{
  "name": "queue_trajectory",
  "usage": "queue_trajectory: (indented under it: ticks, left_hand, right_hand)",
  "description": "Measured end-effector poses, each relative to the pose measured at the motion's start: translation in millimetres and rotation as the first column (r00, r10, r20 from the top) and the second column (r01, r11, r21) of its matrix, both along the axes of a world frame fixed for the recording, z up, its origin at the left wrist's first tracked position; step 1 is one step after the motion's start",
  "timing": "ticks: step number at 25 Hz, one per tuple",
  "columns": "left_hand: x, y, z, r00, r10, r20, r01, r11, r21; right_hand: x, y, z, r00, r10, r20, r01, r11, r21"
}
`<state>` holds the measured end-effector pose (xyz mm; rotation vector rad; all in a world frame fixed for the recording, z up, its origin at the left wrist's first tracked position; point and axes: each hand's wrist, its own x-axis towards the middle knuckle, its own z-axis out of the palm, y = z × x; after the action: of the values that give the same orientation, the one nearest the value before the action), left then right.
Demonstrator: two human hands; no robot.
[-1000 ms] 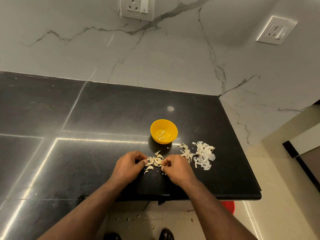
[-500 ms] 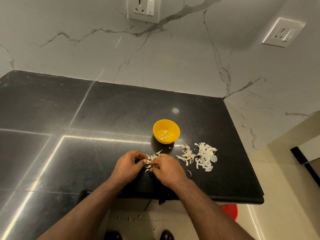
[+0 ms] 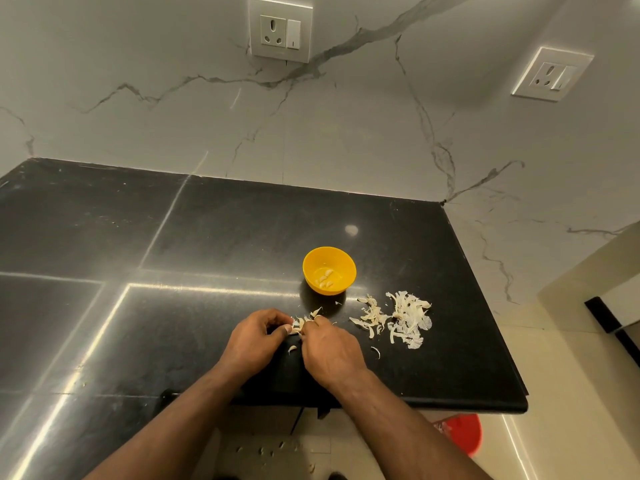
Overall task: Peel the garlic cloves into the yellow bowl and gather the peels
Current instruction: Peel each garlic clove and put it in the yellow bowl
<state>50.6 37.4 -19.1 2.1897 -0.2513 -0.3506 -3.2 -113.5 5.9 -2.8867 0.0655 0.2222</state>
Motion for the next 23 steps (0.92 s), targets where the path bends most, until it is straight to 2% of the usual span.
queue_trajectory:
  ticks: [2,4,9,11,13,15,18,23]
  left_hand:
    - [-0.6,-0.4,2.1,1.000,0.025,-0.006,-0.025,0.999,-0.042]
    - [-1.4,-1.5,4.2,0.999,0.051,-0.015,-0.053,0.992,-0.115]
    - [-7.8,-15.7,15.2,0.983,-0.037,-0.181,-0.047,0.899,-0.436]
    - [-7.6,-20.7,18.0,0.970,-0.009,-0.245,-0.111,0.874,-0.472]
    - [-6.5,-22.3,19.3,0.947,-0.005,-0.320,-0.172,0.837,-0.519]
    - [-6.0,-22.9,21.7,0.918,-0.044,-0.394,-0.209,0.791,-0.575]
    - [-6.2,-26.0,25.6,0.902,-0.092,-0.421,-0.207,0.765,-0.610]
    - [-8.8,-31.1,32.7,0.908,-0.133,-0.396,-0.155,0.773,-0.615]
  right_hand:
    - [-2.9,-0.2,2.8,0.998,-0.032,0.055,0.030,0.999,0.042]
    - [-1.3,-5.1,10.2,0.991,-0.104,0.082,0.091,0.984,0.150]
    - [4.8,-17.8,21.2,0.984,-0.176,0.043,0.154,0.940,0.305]
    - [3.2,-23.4,21.5,0.968,-0.248,0.024,0.209,0.858,0.470]
    - [0.2,-30.9,21.8,0.956,-0.293,-0.031,0.240,0.715,0.656]
    - [-4.5,-37.0,23.1,0.956,-0.284,-0.076,0.240,0.605,0.759]
    - [-7.8,-43.5,23.4,0.958,-0.273,-0.084,0.221,0.523,0.823]
    - [-6.6,-51.2,24.9,0.964,-0.259,-0.052,0.194,0.559,0.806]
